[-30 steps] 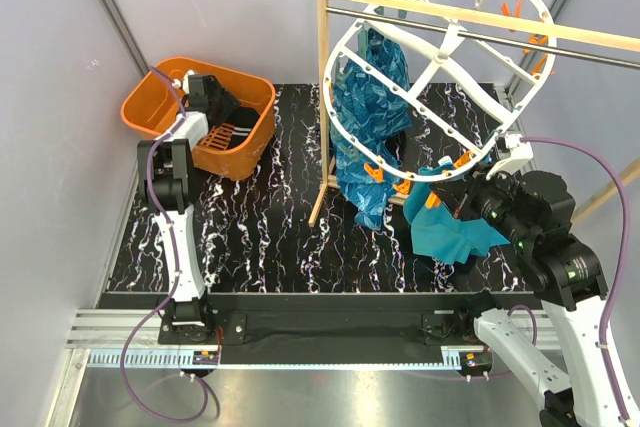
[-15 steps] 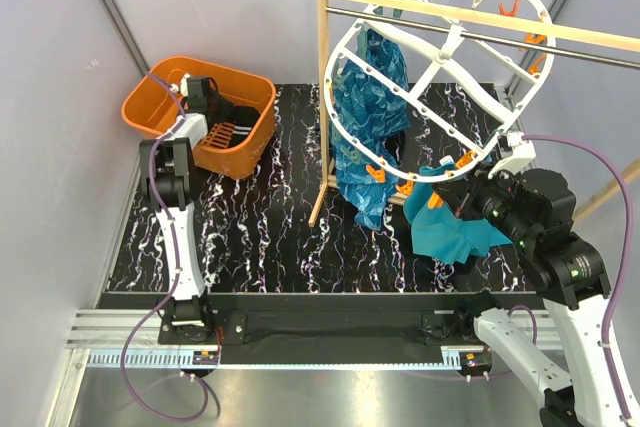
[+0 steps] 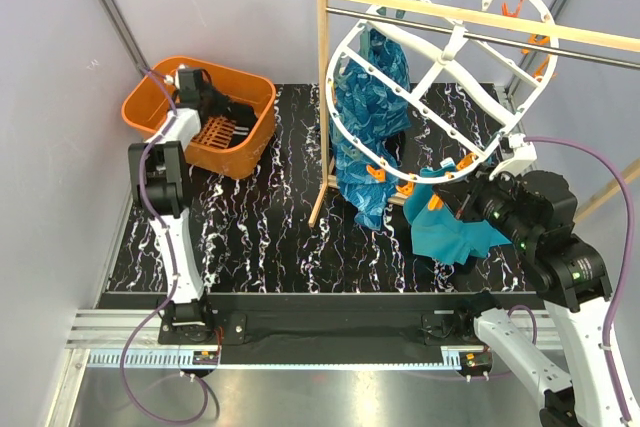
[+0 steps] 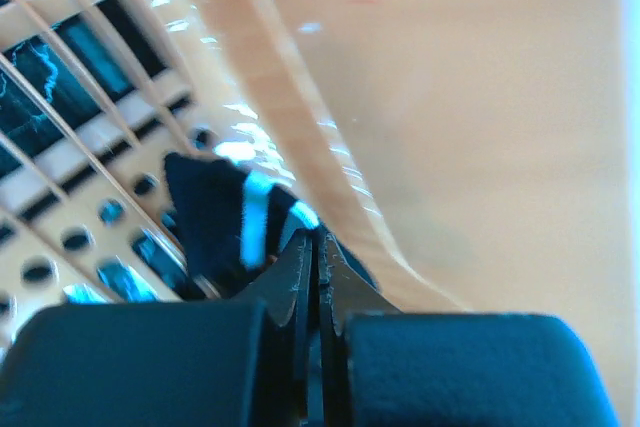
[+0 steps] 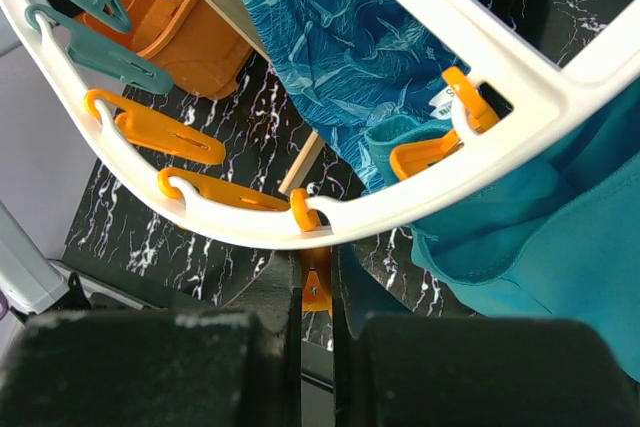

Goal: Clip the socks to the hanger
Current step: Pick up the sock from the bin.

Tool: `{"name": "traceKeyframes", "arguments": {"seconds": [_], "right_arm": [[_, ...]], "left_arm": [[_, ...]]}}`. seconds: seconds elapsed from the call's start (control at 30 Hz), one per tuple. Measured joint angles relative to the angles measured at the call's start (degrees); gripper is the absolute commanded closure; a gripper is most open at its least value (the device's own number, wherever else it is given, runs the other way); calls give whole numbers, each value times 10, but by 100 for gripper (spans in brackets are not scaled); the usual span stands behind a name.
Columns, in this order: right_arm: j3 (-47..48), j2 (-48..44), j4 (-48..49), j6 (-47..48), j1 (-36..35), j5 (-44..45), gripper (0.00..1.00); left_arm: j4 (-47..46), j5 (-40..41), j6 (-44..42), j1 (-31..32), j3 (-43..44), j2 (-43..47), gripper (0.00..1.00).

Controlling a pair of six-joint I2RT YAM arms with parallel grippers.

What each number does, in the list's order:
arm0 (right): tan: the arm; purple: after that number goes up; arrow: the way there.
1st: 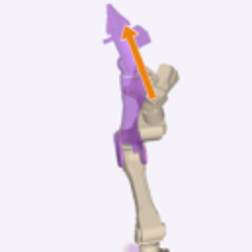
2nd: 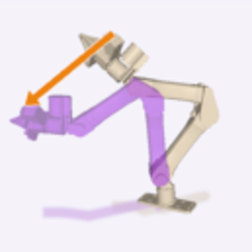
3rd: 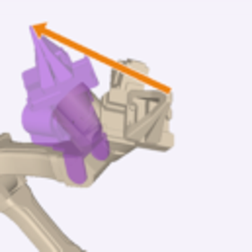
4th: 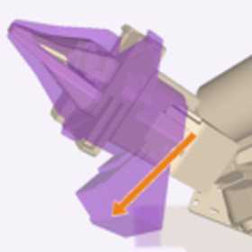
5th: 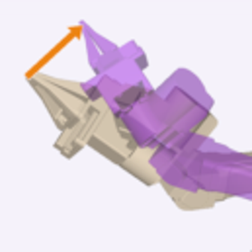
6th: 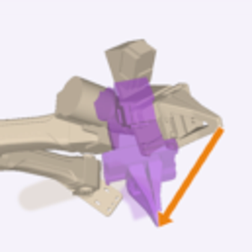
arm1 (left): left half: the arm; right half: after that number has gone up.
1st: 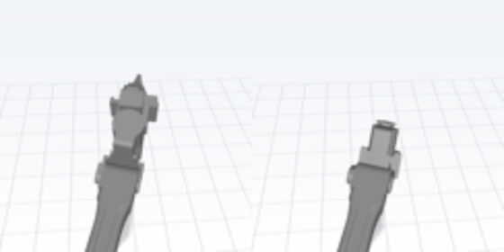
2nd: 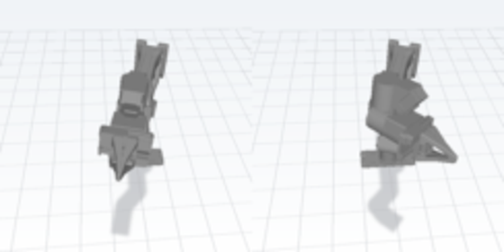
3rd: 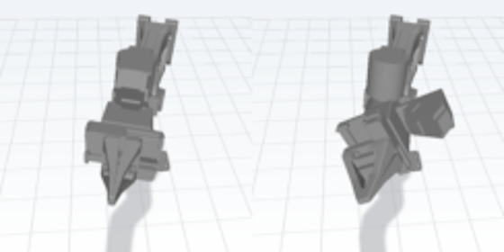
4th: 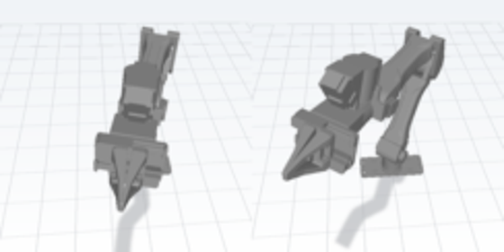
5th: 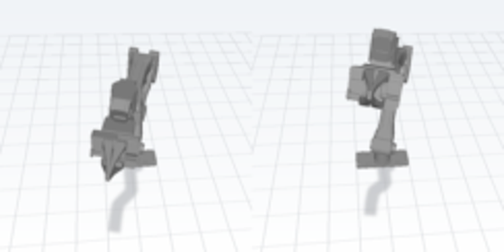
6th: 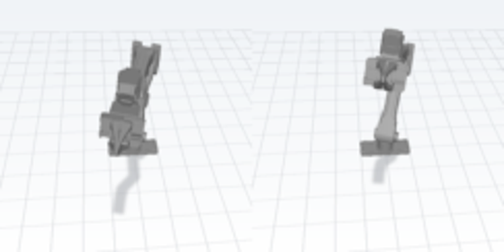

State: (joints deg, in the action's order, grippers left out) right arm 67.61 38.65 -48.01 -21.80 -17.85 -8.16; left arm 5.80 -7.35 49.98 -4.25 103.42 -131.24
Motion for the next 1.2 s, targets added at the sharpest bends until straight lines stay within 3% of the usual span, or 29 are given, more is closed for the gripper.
{"name": "traceKeyframes", "arguments": {"seconds": [0.33, 0.57, 0.93, 1.2], "right_arm": [[0, -7, -3, -1, 0, -15, 100], [0, -10, -7, 2, 0, -41, 100], [15, 14, -12, 14, 0, -102, 100], [31, 24, -19, 10, 1, -160, 100]], "left_arm": [[42, -69, -61, 0, -22, 223, 100], [25, -141, -75, 11, -153, 414, 100], [102, -225, -156, 181, -208, 555, 100], [109, -298, -172, 300, -339, 696, 100]]}}
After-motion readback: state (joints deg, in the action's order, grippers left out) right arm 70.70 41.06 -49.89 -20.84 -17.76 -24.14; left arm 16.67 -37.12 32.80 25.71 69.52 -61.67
